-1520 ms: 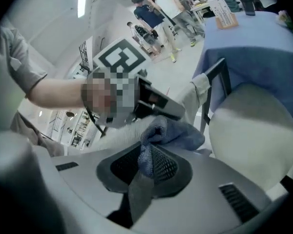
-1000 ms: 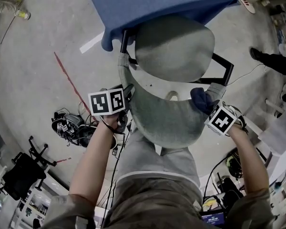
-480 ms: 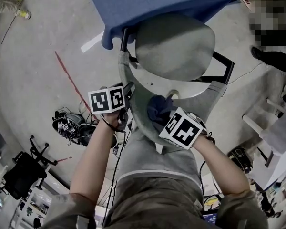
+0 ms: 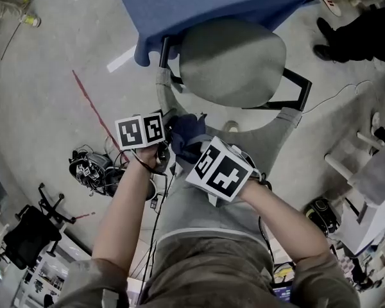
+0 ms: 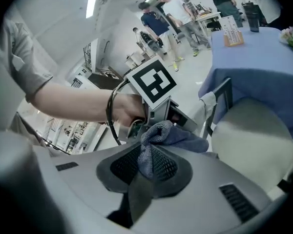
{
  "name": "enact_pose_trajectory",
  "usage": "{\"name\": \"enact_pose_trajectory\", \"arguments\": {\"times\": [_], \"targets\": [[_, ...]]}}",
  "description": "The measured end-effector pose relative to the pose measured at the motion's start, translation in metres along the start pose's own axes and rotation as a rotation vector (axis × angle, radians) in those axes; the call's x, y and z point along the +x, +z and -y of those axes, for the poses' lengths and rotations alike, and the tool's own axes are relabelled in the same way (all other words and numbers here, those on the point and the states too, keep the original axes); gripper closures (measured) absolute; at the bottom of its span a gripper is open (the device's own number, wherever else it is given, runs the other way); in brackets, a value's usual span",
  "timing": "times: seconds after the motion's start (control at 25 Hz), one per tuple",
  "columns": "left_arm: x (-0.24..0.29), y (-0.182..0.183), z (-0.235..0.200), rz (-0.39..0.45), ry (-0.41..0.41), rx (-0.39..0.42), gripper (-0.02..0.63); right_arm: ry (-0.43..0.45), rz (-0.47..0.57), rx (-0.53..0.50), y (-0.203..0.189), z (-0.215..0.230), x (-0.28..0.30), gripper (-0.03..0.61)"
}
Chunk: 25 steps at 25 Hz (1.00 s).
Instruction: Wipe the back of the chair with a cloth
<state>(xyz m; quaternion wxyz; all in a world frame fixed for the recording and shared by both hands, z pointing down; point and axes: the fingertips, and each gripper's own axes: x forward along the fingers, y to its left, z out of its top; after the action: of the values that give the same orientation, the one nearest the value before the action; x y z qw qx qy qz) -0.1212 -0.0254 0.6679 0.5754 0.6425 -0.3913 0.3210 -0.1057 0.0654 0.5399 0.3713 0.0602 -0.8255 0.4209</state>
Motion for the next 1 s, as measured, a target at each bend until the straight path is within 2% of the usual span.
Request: {"name": "enact_pose_trajectory", "arguments": {"times": [0.12,0.32,0.48,0.6,0.68,0.76,0.84,1.0], "targets": [[0.0,0.0,0.0,0.007,0.004,-0.002,0.437,0.008,0.014,0.038,-0.018,-0.001,-0.014,0.512],[-0.001,0.001,0.0,0.005,0.002,0.005,0.436,0.005,-0.194,0.013,-0.103,0.001,-0.044,0.512],[-0.001,0.001,0.0,0.007,0.006,0.007,0.436,-0.114,-0.315,0.07,-0.176,0.042,-0.091,0.512],[-0.001,0.002,0.0,0.011,0.006,0.01,0.436,-0.242,-0.362,0.108,-0.204,0.076,-0.121,0.512],[-0.001,0.003,0.0,0.013,0.01,0.011,0.436,-0.286,-0.374,0.108,-0.208,0.083,-0.127,0.512],[-0.001,0.003,0.001,0.015,0.015,0.012,0.436,-0.285,-0.377,0.095,-0.203,0.074,-0.122,0.512],[-0.001,0.003,0.001,0.017,0.019,0.013,0.436,-0.245,-0.356,0.085,-0.19,0.057,-0.111,0.512],[0.0,0.004,0.0,0.019,0.026,0.017,0.437,-0.132,-0.232,0.067,-0.145,0.014,-0.08,0.512]]}}
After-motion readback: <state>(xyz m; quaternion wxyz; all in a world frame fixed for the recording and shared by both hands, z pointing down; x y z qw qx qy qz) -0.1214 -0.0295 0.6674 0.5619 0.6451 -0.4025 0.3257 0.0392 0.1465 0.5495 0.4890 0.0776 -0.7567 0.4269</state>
